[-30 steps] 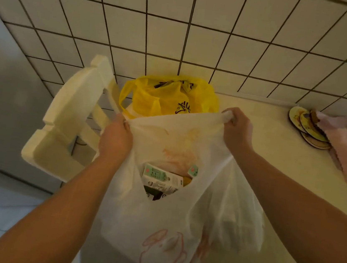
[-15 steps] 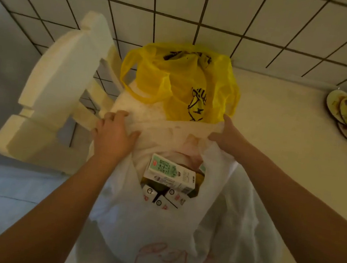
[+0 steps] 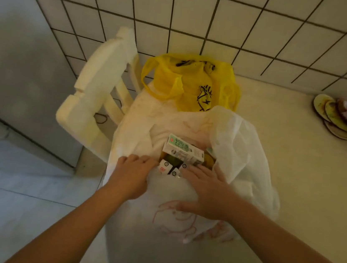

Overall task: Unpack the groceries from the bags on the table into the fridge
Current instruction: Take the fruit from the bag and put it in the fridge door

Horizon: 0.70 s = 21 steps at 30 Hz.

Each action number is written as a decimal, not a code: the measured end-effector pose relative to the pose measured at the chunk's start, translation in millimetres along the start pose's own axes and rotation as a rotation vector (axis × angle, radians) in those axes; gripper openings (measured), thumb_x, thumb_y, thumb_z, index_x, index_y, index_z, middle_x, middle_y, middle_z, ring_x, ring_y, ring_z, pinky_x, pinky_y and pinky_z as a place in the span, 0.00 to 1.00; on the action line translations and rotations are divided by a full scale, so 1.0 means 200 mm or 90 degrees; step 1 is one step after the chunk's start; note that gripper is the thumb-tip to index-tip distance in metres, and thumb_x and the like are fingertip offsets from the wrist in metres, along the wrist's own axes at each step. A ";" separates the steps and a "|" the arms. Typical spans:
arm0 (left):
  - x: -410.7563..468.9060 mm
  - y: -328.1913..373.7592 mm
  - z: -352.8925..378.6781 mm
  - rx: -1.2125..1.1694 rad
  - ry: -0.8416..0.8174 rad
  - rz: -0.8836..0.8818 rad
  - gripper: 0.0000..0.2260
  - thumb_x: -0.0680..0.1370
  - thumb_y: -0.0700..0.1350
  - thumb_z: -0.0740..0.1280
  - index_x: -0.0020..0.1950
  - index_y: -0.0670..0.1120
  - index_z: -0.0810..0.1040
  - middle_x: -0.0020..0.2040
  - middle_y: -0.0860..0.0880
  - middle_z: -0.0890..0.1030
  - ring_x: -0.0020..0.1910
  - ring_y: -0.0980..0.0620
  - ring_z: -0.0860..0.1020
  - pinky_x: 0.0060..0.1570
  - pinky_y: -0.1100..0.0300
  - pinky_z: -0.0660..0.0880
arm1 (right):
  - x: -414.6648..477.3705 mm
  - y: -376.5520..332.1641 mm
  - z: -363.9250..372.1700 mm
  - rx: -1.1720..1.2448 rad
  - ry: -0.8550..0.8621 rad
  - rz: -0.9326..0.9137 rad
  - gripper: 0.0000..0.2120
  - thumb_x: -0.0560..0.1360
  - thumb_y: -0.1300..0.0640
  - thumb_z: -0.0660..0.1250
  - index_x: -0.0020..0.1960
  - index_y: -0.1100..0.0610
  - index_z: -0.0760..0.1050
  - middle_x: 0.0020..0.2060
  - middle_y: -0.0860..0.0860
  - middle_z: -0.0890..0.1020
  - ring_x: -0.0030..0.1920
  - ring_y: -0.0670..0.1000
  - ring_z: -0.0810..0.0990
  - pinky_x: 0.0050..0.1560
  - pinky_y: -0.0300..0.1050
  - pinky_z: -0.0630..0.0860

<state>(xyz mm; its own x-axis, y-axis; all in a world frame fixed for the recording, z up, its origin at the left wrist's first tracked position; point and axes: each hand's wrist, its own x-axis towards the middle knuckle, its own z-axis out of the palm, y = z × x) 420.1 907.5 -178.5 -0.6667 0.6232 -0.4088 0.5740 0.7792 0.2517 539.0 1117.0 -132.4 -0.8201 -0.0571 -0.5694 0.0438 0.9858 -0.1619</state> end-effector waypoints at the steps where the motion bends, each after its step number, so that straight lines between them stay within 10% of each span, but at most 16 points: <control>1: -0.01 -0.02 0.02 0.021 0.000 -0.005 0.27 0.78 0.43 0.60 0.75 0.61 0.62 0.73 0.54 0.69 0.70 0.46 0.66 0.67 0.48 0.61 | -0.01 -0.02 0.02 -0.002 -0.015 0.010 0.46 0.72 0.24 0.56 0.81 0.46 0.44 0.81 0.46 0.48 0.80 0.51 0.46 0.77 0.61 0.38; 10: -0.14 -0.18 0.14 0.101 0.040 -0.088 0.13 0.80 0.48 0.57 0.61 0.59 0.76 0.59 0.52 0.77 0.60 0.44 0.72 0.62 0.46 0.66 | -0.10 -0.08 0.05 -0.147 0.165 0.115 0.16 0.79 0.48 0.61 0.66 0.48 0.70 0.60 0.47 0.78 0.60 0.53 0.77 0.64 0.51 0.68; 21: -0.39 0.01 0.26 0.066 0.162 -0.011 0.24 0.70 0.61 0.61 0.61 0.52 0.76 0.63 0.52 0.72 0.67 0.45 0.66 0.73 0.43 0.57 | -0.39 0.09 0.11 -0.110 0.155 -0.026 0.12 0.78 0.50 0.60 0.61 0.45 0.74 0.57 0.42 0.75 0.61 0.47 0.71 0.74 0.51 0.53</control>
<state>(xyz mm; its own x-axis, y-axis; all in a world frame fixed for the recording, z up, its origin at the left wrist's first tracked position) 498.6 857.2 -191.5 -0.7668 0.6174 -0.1759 0.5987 0.7866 0.1509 615.4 1136.6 -108.3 -0.9329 -0.0786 -0.3514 -0.0731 0.9969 -0.0290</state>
